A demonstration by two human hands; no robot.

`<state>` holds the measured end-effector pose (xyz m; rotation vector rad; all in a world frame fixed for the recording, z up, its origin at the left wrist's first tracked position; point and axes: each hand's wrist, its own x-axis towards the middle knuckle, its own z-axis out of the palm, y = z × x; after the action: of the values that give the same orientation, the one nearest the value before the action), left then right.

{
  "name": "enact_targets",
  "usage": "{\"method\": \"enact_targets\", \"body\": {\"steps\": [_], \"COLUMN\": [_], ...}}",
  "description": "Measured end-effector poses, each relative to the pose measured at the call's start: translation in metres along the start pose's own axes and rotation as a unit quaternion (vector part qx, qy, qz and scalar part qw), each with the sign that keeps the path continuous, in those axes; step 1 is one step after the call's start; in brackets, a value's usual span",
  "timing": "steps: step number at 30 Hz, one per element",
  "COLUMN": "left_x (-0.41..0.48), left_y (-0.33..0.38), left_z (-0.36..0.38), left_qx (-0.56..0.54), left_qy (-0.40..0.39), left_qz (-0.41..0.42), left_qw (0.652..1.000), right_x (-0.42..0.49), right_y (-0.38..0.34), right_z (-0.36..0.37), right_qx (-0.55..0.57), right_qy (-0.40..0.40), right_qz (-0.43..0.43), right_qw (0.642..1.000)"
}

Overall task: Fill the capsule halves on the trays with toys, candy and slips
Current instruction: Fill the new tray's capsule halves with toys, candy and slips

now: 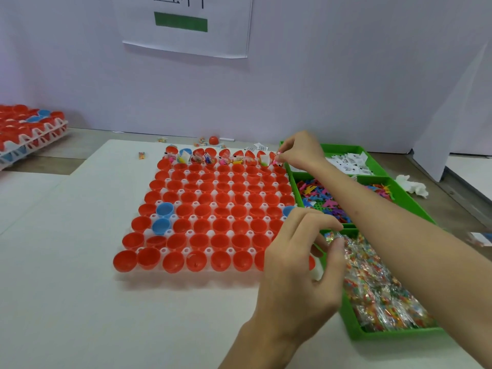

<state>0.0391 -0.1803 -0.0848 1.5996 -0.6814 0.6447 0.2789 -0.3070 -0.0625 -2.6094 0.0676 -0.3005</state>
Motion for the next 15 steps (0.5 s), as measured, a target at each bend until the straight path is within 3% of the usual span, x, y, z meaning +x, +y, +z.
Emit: {"method": "enact_targets", "body": {"steps": [7, 15], "left_x": [-0.001, -0.001], "left_y": [-0.002, -0.003], "left_z": [0.000, 0.000], "left_qx": [0.002, 0.005], "left_qy": [0.000, -0.045], "left_qz": [0.000, -0.008], "left_qw": [1.000, 0.999], "right_x": [-0.004, -0.008], "right_y": [0.001, 0.003], "right_z": [0.012, 0.006], "right_qx": [-0.015, -0.030], "right_qy": [0.014, 0.025], "right_qz": [0.021, -0.022], "right_qw": [1.000, 0.999]}}
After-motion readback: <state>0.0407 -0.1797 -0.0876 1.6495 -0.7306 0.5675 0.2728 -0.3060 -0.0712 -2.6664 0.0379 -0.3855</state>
